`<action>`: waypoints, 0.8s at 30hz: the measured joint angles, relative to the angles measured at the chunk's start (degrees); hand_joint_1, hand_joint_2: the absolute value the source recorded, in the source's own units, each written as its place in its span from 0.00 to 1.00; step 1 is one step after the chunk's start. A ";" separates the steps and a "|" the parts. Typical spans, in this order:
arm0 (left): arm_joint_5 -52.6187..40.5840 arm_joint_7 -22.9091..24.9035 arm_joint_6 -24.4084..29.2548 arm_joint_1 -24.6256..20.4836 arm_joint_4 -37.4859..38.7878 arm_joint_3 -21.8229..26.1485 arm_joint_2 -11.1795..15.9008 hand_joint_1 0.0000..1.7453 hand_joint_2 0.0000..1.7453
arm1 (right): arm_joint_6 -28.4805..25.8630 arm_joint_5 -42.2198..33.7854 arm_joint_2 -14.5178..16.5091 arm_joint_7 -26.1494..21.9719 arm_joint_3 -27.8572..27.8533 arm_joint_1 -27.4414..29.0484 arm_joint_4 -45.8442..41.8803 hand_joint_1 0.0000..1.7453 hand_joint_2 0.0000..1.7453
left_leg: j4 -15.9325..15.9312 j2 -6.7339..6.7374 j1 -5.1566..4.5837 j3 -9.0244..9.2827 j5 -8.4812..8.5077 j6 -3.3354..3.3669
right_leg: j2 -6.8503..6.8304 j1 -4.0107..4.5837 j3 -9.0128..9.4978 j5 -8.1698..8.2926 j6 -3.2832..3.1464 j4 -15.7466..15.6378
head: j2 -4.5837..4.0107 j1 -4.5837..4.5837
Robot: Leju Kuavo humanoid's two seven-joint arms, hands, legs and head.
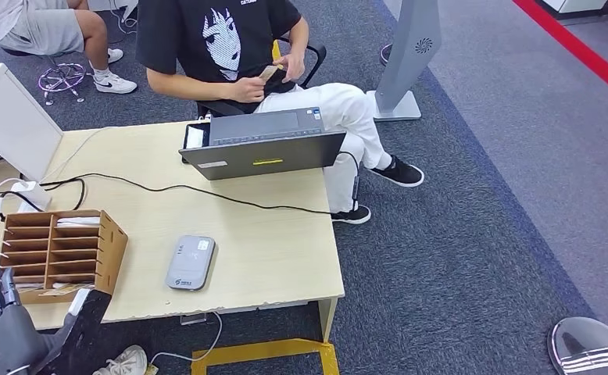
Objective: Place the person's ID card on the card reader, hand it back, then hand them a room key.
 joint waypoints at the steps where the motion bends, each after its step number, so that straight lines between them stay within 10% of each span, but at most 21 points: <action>1: 0.14 -0.10 -0.08 -0.08 0.01 -0.09 0.03 0.00 1.00 | 0.00 0.00 0.00 -0.01 0.00 0.00 0.00 0.00 1.00 | 0.00 0.00 0.00 0.00 0.00 0.00 | 0.00 0.00 0.00 0.00 0.00 0.00 | 0.00 0.00; 24: 1.84 0.85 -2.70 -1.47 2.79 -0.66 2.00 0.00 1.00 | -0.64 0.29 -0.03 -0.54 0.00 0.00 -0.02 0.00 1.00 | 0.00 0.00 0.00 -0.02 0.00 0.00 | -0.01 0.00 0.01 0.00 0.00 0.00 | 0.00 0.00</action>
